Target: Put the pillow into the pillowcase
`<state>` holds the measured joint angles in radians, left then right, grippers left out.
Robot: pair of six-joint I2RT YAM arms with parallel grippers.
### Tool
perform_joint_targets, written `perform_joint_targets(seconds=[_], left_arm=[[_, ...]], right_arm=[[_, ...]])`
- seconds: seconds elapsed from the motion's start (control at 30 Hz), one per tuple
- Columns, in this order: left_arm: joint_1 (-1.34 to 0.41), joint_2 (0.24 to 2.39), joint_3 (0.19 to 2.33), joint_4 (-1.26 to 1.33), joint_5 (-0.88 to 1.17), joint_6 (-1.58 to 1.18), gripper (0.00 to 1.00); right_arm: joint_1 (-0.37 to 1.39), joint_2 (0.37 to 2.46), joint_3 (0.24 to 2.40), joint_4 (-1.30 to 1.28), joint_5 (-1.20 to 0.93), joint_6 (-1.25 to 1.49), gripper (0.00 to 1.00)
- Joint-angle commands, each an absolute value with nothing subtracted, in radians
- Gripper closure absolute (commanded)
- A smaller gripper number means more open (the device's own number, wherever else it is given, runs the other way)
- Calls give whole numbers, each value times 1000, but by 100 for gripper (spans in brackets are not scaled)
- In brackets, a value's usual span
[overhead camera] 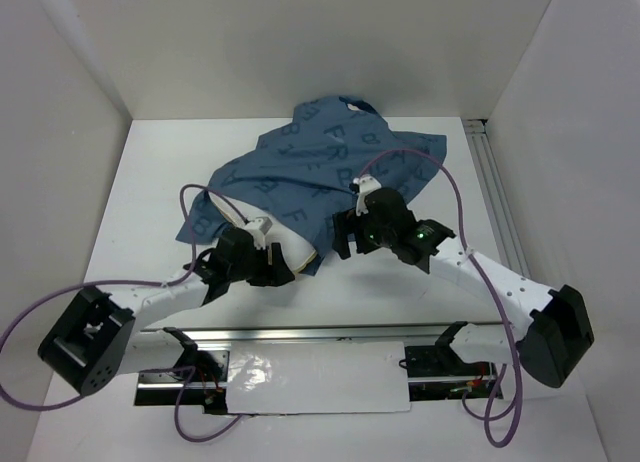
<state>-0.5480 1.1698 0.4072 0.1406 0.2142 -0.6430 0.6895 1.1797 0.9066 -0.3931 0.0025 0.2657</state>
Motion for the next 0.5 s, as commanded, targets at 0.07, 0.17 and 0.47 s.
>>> perform_joint_targets(seconds=[0.07,0.17,0.47], left_arm=[[-554,1259,515,279,204,-678,52],[-554,1208,554,270,118,-678,97],[-554,1137,679,278,31,-600,100]], right_arm=[[738,1276,851,-272,-55,241,11],[747,1359,841,-201,-64,264,13],[816,1528,810,72,-16,362,17]])
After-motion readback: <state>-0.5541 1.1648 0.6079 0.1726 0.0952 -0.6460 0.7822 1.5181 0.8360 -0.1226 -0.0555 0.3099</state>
